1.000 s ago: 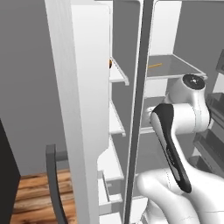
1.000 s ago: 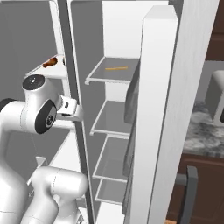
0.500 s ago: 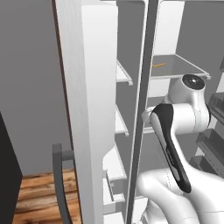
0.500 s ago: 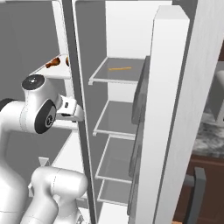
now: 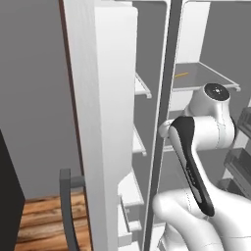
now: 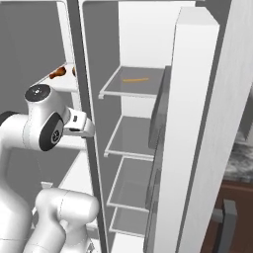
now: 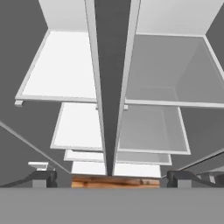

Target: Pick up the frozen chicken drumstick from the freezer, place it on any shelf in the fridge, and close the fridge and freezer doors when done.

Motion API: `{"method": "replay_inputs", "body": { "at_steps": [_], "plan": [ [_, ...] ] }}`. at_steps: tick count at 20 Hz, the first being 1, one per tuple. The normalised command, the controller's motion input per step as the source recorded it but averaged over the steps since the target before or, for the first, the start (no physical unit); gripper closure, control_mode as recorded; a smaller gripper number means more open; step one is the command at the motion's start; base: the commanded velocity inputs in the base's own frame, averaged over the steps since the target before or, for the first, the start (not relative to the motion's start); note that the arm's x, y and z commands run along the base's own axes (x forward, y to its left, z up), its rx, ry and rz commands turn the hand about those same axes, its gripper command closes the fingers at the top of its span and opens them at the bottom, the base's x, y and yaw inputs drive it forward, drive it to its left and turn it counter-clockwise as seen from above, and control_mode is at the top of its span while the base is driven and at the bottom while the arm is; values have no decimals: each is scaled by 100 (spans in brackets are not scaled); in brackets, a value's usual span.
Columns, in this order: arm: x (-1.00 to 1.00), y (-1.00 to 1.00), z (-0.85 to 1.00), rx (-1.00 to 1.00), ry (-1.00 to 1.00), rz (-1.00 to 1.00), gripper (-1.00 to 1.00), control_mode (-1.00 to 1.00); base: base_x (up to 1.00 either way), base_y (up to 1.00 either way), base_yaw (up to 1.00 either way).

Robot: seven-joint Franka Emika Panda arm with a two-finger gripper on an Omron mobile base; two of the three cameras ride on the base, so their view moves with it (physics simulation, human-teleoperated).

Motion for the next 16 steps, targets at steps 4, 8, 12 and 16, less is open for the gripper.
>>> {"method": "replay_inputs", "body": {
  "at_steps": [4,8,12,16],
  "plan": [
    [0,0,0,0,0,0,-100,100,25,22,0],
    [0,0,0,0,0,0,-100,100,17,23,0],
    [0,0,0,0,0,0,-100,100,15,31,0],
    [0,0,0,0,0,0,-100,100,13,29,0]
  ]
}}
